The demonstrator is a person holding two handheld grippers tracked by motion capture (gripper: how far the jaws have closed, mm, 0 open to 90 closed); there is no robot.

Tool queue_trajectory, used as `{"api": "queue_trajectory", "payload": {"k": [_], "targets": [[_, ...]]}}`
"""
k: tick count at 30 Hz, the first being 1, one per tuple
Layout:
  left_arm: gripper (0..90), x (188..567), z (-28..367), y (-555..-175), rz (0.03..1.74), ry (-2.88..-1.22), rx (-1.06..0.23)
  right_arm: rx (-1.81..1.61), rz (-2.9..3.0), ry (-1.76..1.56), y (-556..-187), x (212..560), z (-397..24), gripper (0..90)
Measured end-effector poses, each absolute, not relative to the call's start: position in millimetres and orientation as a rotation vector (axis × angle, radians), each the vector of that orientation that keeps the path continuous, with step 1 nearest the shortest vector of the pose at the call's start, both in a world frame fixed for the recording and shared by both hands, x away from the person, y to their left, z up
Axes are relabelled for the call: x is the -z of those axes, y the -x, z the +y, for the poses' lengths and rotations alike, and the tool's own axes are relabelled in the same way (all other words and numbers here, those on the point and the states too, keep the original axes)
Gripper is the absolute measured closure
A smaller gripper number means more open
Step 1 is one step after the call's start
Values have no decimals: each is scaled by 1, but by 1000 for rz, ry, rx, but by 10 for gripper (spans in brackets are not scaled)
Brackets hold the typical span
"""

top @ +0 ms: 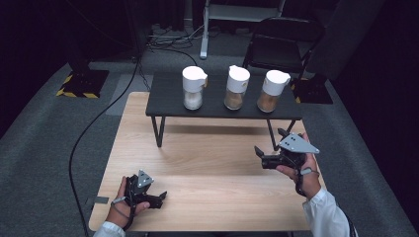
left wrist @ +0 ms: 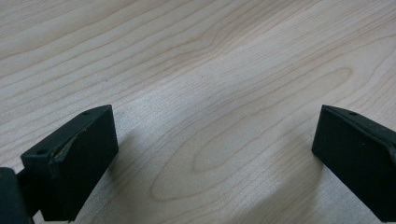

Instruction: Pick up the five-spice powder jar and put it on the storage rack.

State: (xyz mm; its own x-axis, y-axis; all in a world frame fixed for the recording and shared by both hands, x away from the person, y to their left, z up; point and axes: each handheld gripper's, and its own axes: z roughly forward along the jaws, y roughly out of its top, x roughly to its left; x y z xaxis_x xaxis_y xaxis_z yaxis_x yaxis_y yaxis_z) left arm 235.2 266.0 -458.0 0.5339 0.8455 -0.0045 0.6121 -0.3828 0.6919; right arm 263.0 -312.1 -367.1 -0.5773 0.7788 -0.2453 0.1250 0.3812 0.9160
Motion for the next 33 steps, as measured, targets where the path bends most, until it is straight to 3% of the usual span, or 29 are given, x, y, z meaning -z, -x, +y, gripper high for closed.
{"api": "queue_trajectory", "payload": {"k": [33], "targets": [[3,458,266,-235,1175,-2127,-467,-1101,2120,-766,-253,421,-315,3]]}}
